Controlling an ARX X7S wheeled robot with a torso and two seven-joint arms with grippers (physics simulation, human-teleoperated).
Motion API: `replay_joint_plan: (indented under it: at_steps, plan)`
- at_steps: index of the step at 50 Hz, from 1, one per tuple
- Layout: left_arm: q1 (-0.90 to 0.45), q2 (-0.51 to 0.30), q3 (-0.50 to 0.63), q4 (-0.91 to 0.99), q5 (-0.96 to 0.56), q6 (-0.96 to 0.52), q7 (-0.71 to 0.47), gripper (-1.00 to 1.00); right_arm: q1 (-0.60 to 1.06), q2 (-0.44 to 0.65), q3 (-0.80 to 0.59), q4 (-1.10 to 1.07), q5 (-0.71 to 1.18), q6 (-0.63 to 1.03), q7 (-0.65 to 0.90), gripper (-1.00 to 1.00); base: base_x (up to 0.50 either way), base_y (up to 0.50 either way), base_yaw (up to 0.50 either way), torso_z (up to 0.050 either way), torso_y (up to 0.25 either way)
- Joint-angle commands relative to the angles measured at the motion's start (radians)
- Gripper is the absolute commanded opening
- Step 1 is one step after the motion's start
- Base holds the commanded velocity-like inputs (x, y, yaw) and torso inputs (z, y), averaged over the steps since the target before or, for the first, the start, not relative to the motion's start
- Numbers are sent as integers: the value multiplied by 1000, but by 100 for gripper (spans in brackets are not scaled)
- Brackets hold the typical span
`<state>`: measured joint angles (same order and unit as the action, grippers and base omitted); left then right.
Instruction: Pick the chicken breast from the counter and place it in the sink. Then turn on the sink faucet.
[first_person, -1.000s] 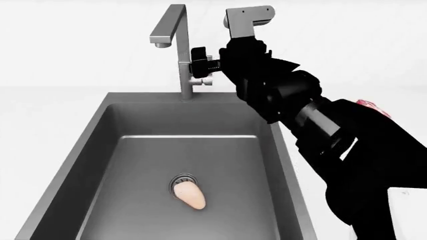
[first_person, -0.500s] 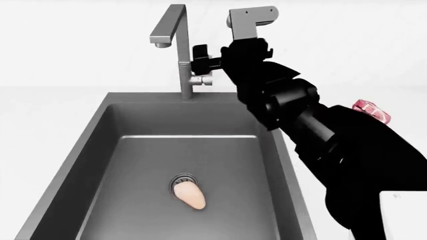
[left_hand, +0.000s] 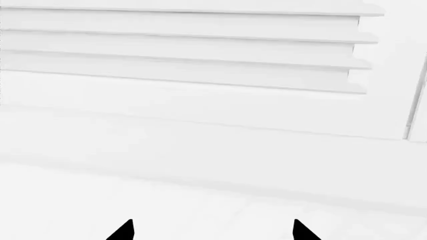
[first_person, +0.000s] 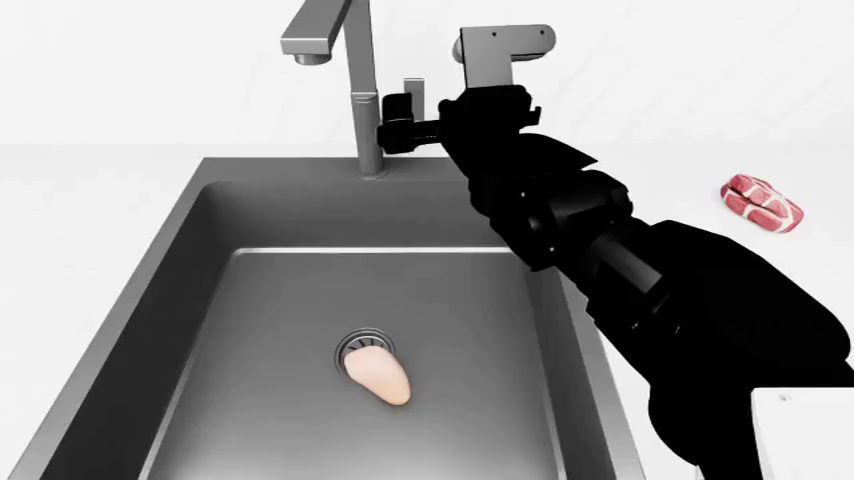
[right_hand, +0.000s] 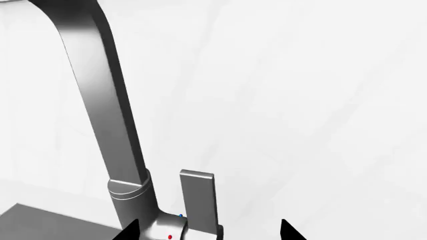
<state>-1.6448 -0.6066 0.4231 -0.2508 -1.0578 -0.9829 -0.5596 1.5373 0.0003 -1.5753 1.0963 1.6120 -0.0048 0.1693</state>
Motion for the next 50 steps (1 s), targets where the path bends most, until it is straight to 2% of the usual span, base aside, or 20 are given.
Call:
replay_joint_plan:
  at_steps: [1,11,27,38,50]
  plan:
    - [7,-8,-8,11,1,14,0,100,6,0,-1,2,4,-20,11,100,0,0,0,0,0]
    - [23,-13,-28,20,3,34,-32,100,10,0,2,0,-7,-133,9,100,0,0,0,0,0]
    - [40,-9,-33,6,5,56,-24,100,-16,0,3,21,-40,-91,66,100,0,0,0,0,0]
    - [61,-10,-64,9,-9,86,-31,100,-16,0,6,11,-52,-94,60,100,0,0,0,1,-73]
    - [59,-10,-45,4,11,93,-15,100,-15,0,7,5,-68,-117,53,100,0,0,0,0,0]
